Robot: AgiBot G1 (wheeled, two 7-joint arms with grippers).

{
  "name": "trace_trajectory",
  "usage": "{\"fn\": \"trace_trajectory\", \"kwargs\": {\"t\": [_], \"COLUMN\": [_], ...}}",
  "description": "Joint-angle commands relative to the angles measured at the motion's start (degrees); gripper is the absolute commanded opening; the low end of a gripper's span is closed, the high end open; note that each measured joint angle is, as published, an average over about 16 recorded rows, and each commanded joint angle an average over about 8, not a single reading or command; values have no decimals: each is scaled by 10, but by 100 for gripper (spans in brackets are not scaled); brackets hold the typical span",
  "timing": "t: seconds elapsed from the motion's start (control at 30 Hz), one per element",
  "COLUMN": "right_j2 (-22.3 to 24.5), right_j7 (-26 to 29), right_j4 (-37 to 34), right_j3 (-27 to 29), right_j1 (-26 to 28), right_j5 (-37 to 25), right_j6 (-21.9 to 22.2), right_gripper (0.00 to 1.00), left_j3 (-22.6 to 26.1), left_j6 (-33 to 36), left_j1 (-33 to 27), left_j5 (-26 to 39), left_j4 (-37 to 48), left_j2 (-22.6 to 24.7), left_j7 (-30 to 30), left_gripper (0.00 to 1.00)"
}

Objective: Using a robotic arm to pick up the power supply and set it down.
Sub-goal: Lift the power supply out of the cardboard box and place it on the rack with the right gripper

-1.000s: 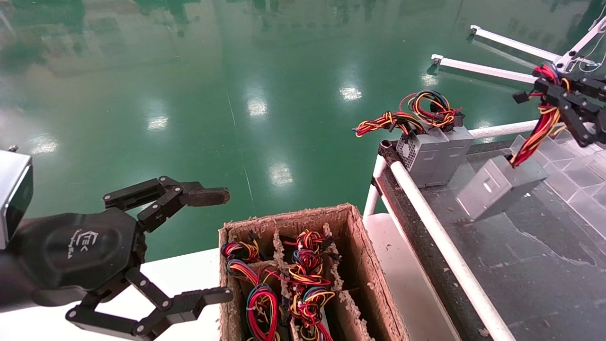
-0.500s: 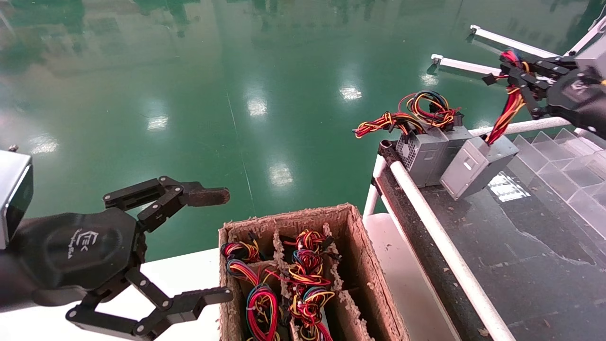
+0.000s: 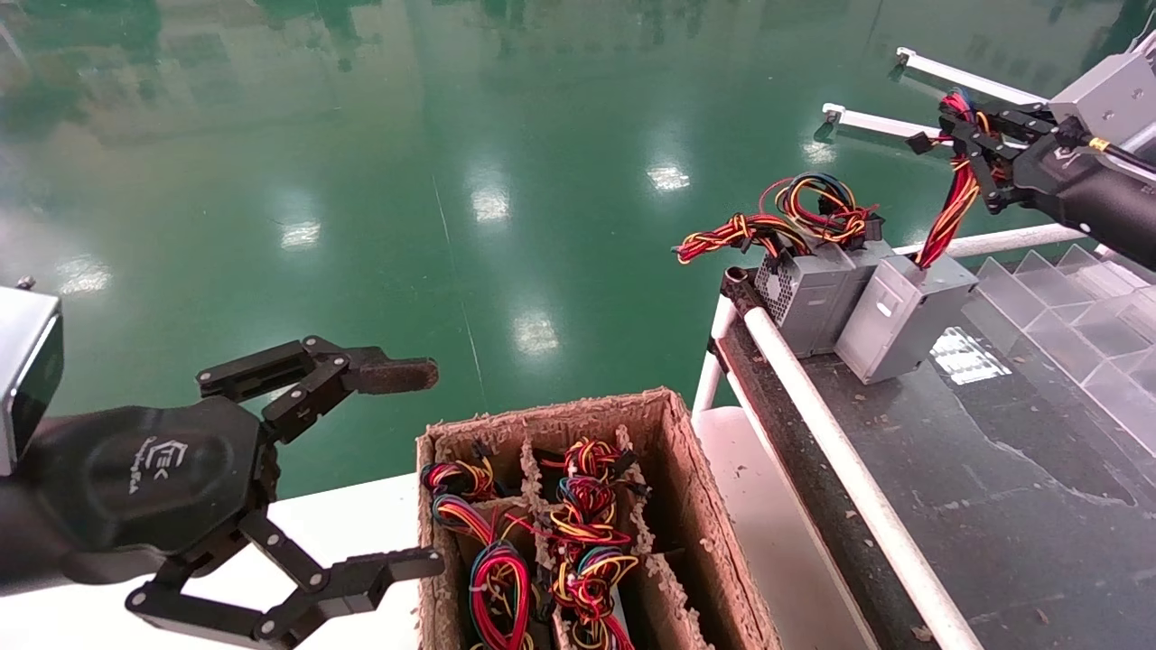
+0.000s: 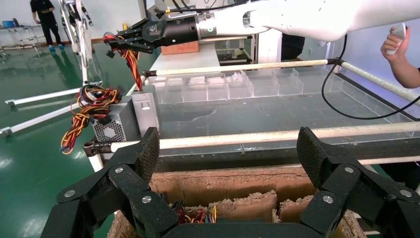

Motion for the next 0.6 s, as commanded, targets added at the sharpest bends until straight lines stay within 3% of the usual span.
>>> {"fn": "trace_trajectory", "kwargs": {"t": [0.03, 0.6], "right_j2": [-6, -63], "right_j7": [-12, -65], "right_j4": [-19, -148], "right_j3": [2, -6], "right_j1": [8, 84], "right_j5": [1, -10], "right_j6": [2, -13], "right_gripper": [0, 0], "left_j3": [0, 0], "left_j6": [0, 0], "left_j1": [0, 0], "left_j5": [0, 0], "left_j4": [0, 0], "left_j2": [0, 0], "left_j7": [0, 0], "left_gripper": [100, 100]}}
